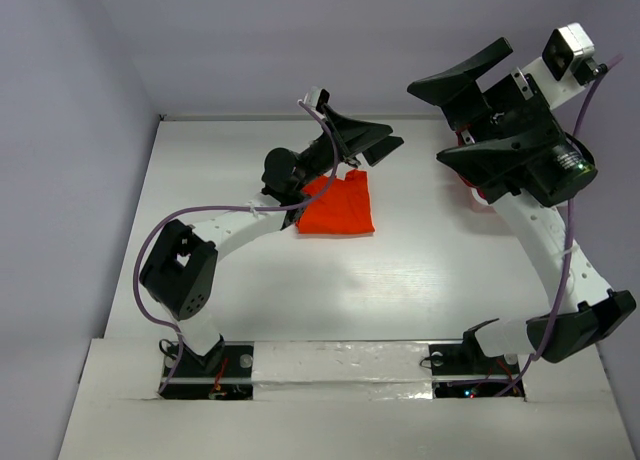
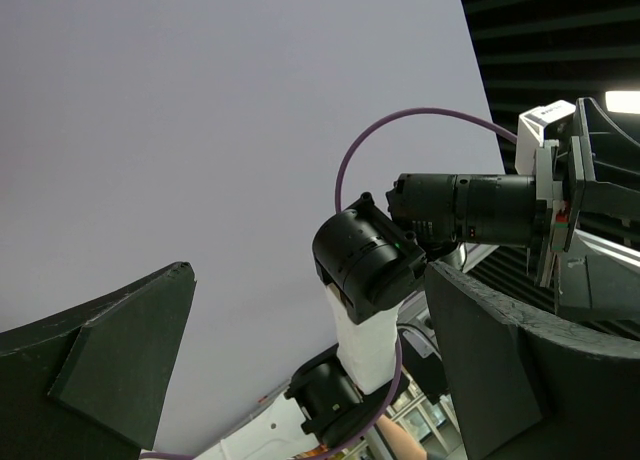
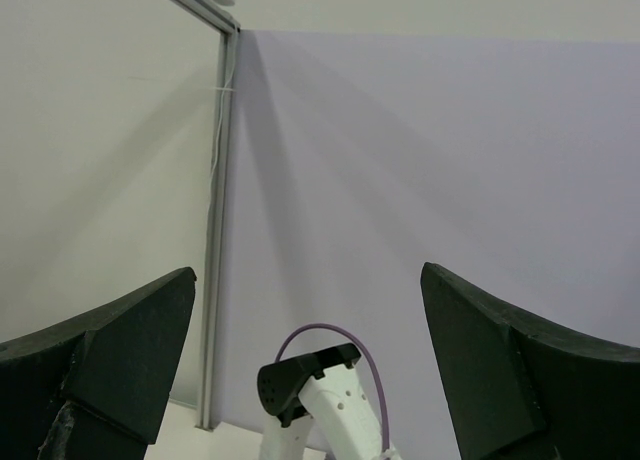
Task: Fold and stack the t-shirts
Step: Smooth out wrinkles on the folded tshirt
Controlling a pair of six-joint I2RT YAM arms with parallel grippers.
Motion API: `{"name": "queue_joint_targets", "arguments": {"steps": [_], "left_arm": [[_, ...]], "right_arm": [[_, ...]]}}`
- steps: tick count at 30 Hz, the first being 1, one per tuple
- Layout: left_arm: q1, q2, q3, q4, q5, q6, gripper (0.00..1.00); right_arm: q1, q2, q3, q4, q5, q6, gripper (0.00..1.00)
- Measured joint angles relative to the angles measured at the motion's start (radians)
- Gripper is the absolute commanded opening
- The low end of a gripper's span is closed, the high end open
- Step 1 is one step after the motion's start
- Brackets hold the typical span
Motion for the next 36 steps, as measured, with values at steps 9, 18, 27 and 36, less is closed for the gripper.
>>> {"name": "queue_joint_targets", "arguments": {"steps": [9,18,27,36], "left_arm": [[0.000,0.000,0.001,0.000,0.003,-0.002,0.99],[0.000,0.000,0.001,0.000,0.003,-0.003,0.99],[0.000,0.000,0.003,0.000,0.003,-0.006,0.99],[0.000,0.008,0.003,0.000,0.003,-0.006,0.99]], "right_arm": [[0.000,-0.008,0.000,0.000,0.005,-0.004,1.00],[0.000,-0.012,-0.009,0.000,0.007,-0.005,1.00],[0.000,-0.016,-0.015,0.000,0.007,-0.013,1.00],[0.000,-0.016,-0.015,0.000,0.007,-0.016,1.00]]}}
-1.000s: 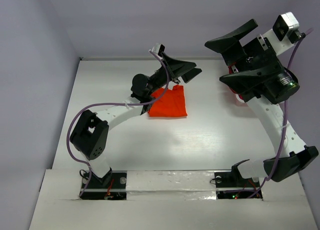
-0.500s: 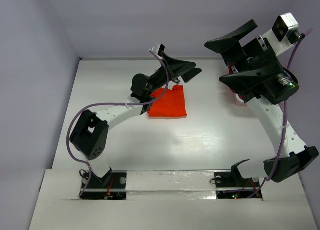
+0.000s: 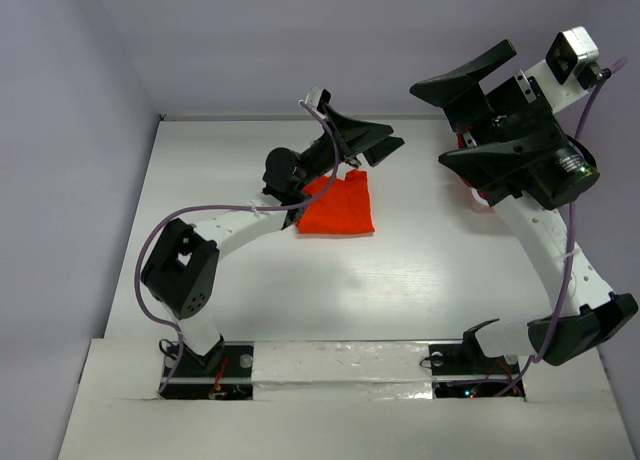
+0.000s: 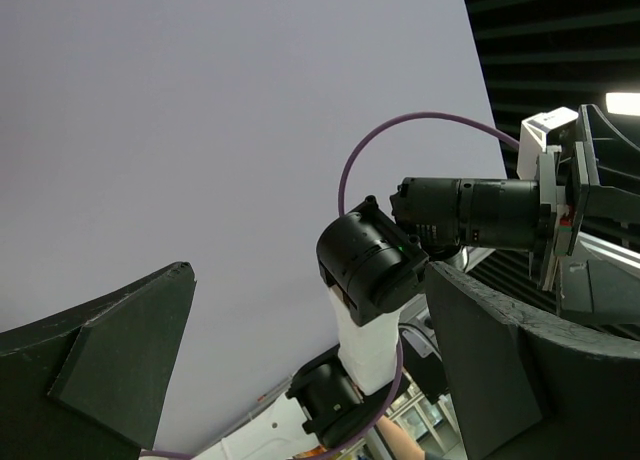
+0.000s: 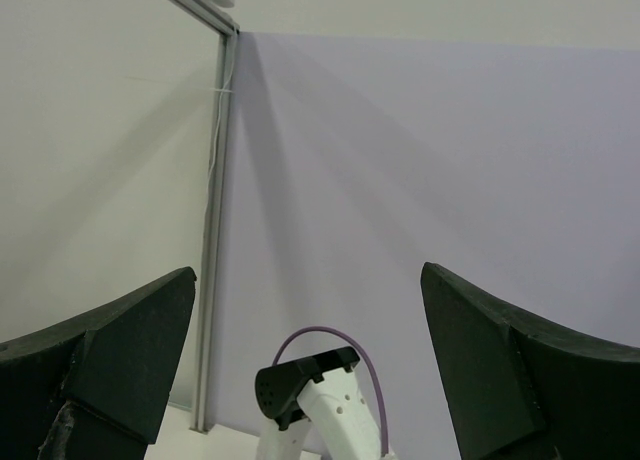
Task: Fold and stack the t-shirts
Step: Smooth out wrinkles on the folded tshirt
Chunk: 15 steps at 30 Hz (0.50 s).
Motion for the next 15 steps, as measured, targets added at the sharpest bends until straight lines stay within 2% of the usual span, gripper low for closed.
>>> {"name": "queue_joint_targets", "arguments": {"steps": [15], "left_arm": [[0.000,0.005,0.000,0.000,0.000,0.000,0.99]], "right_arm": [[0.000,-0.009,-0.012,0.000,0.000,-0.007,1.00]]}}
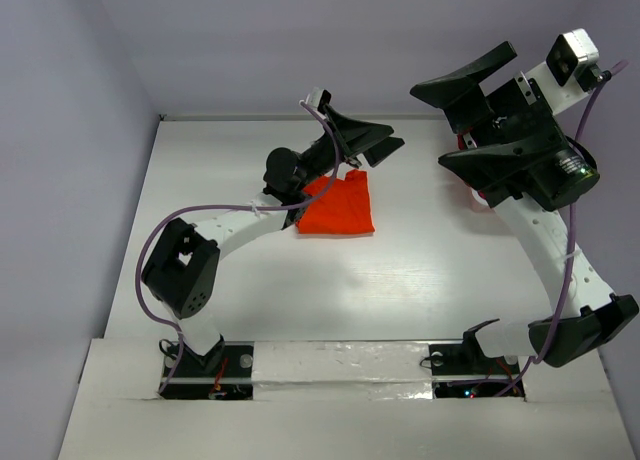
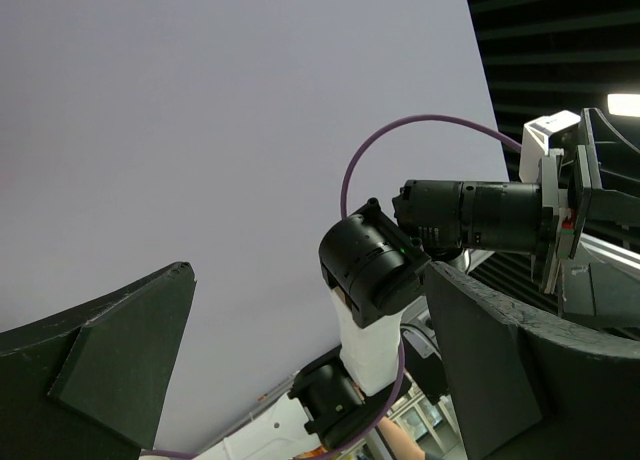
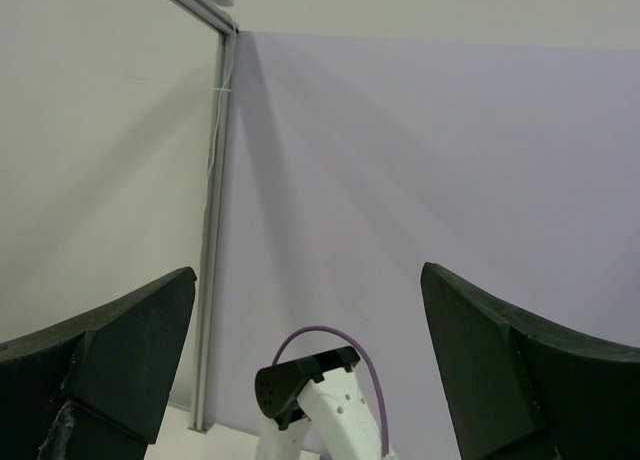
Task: Fold and stack the t-shirts
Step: Smooth out wrinkles on the folded tshirt
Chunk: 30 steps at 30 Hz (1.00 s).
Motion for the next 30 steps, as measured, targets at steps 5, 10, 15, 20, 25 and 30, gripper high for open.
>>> {"name": "queue_joint_targets", "arguments": {"steps": [5,10,15,20,25,30], "left_arm": [[0.000,0.000,0.001,0.000,0.000,0.000,0.99],[0.000,0.000,0.002,0.000,0.000,0.000,0.99],[0.000,0.000,0.002,0.000,0.000,0.000,0.99],[0.000,0.000,0.002,0.000,0.000,0.000,0.99],[0.000,0.000,0.002,0.000,0.000,0.000,0.99],[0.000,0.000,0.002,0.000,0.000,0.000,0.99]], "right_arm": [[0.000,-0.004,0.000,0.000,0.000,-0.003,1.00],[0.000,-0.007,0.000,0.000,0.000,-0.004,1.00],[0.000,-0.010,0.000,0.000,0.000,-0.007,1.00],[0.000,-0.011,0.000,0.000,0.000,-0.008,1.00],[0.000,-0.011,0.000,0.000,0.000,-0.008,1.00],[0.000,-0.011,-0.001,0.000,0.000,-0.011,1.00]]}}
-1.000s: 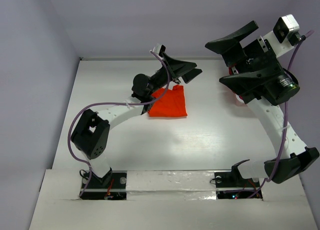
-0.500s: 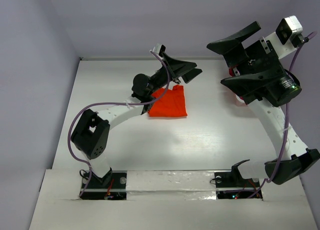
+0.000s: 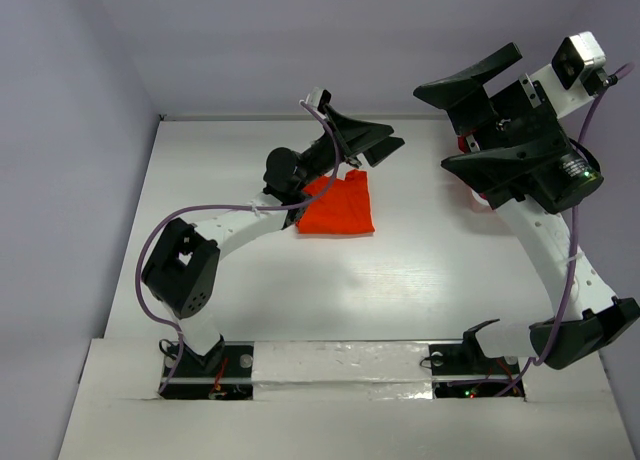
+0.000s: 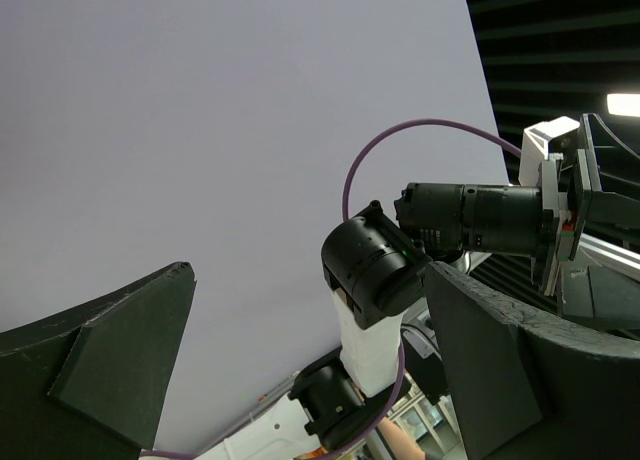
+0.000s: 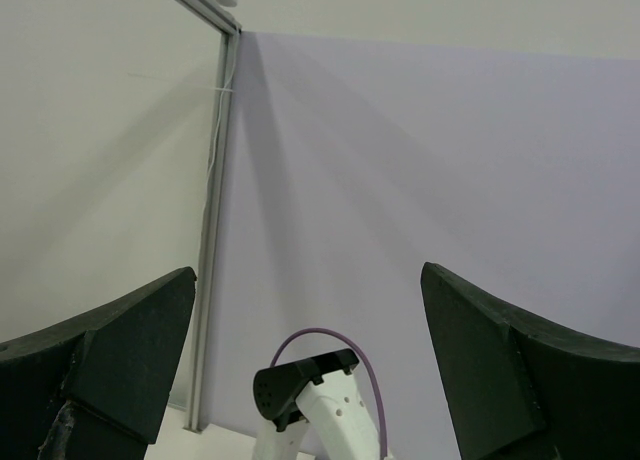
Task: Fold and stack the t-shirts
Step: Smooth out wrinkles on the folded tshirt
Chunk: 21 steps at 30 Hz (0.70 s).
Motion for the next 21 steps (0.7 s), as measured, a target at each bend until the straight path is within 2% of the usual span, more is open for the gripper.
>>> {"name": "queue_joint_targets", "arguments": {"steps": [21], "left_arm": [[0.000,0.006,0.000,0.000,0.000,-0.004,0.99]], "right_arm": [[0.000,-0.006,-0.005,0.000,0.000,-0.008,1.00]]}}
